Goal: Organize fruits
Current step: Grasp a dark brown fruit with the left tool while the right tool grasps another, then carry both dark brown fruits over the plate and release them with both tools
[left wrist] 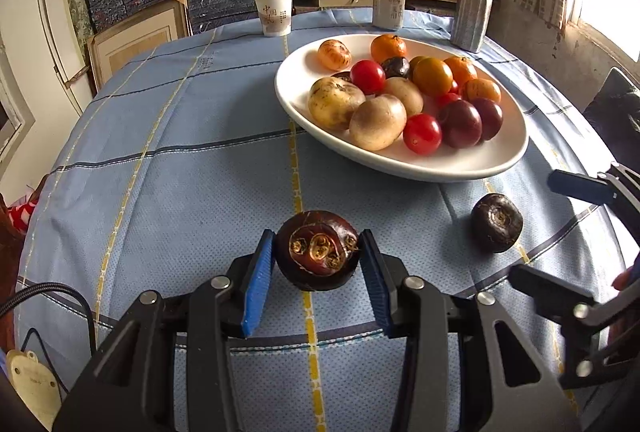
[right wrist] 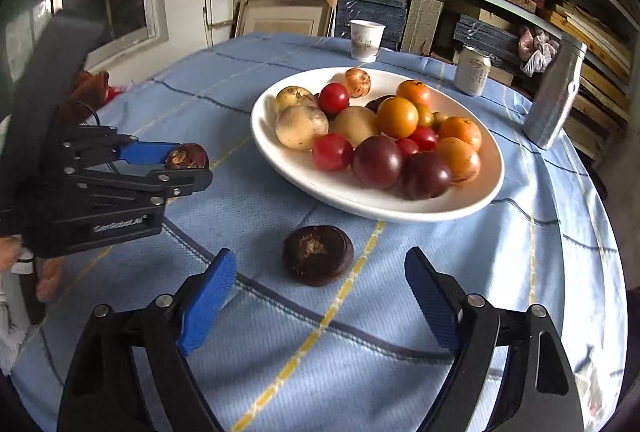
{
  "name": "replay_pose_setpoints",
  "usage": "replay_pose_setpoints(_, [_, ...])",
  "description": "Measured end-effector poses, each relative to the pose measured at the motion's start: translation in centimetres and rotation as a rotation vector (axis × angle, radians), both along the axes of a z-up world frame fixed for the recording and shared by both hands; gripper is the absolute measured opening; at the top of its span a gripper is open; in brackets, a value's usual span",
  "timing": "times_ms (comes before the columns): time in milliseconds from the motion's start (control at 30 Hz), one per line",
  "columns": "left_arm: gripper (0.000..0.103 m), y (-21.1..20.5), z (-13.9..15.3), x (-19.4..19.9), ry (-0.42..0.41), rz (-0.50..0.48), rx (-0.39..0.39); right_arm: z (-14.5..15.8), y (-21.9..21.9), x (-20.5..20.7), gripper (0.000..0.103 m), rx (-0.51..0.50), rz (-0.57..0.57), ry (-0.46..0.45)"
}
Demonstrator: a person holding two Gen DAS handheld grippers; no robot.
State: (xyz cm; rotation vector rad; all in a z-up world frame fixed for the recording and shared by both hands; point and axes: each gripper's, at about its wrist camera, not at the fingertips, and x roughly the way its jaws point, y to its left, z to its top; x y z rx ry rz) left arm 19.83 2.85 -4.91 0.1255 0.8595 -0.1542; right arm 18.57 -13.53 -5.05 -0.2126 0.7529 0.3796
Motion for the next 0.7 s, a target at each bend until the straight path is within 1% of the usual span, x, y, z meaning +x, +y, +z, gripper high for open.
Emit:
replay_pose_setpoints(67, [0.042,0.1,-0.1,0.0,0.005,0.002,-0.004,-0.4,0.4,0.7,0.079,0.002,0.001,0.025])
replay_pose_setpoints(167, [0.042,-0.1,-0.3,0.1,0.016,0.0,-0.003,-0.8,0.8,1.3,0.073,-0.008,0.0,0.049])
replay_pose_setpoints(300, [0.042,-0.2,-0.5,0.3,0.024,0.0,0.003,-1.3,1.0,1.6,0.073,-0.01,0.0,0.07])
replay_pose_setpoints(333, [0.042,-0.2,-0.6,0.3,0.026,0.0,0.005,-1.4,0.9,1.7,0.071,-0.008,0.0,0.075])
replay_pose_setpoints(367, [0.042,-0.2,-0.7,0.3,0.028,0.001,0.007,-1.5,0.9,1.9,0.065,-0.005,-0.001,0.084])
replay_pose_setpoints(400, [0.042,-0.2,-0.8,0.3,0.03,0.001,0.009,-1.6,0.9,2.0,0.062,-0.003,0.0,0.091])
replay_pose_setpoints(467, [0.042,-0.3,-1.0,0.5,0.038,0.001,0.016,-1.9,0.8,2.3,0.05,0.008,0.006,0.112])
replay_pose_setpoints(533, [0.042,-0.4,-1.2,0.6,0.045,0.001,0.023,-2.0,0.7,2.3,0.046,0.004,-0.001,0.113])
replay_pose_setpoints(700, [0.042,-0.6,-1.4,0.7,0.049,0.005,0.038,-2.0,0.7,2.1,0.044,0.004,0.007,0.107])
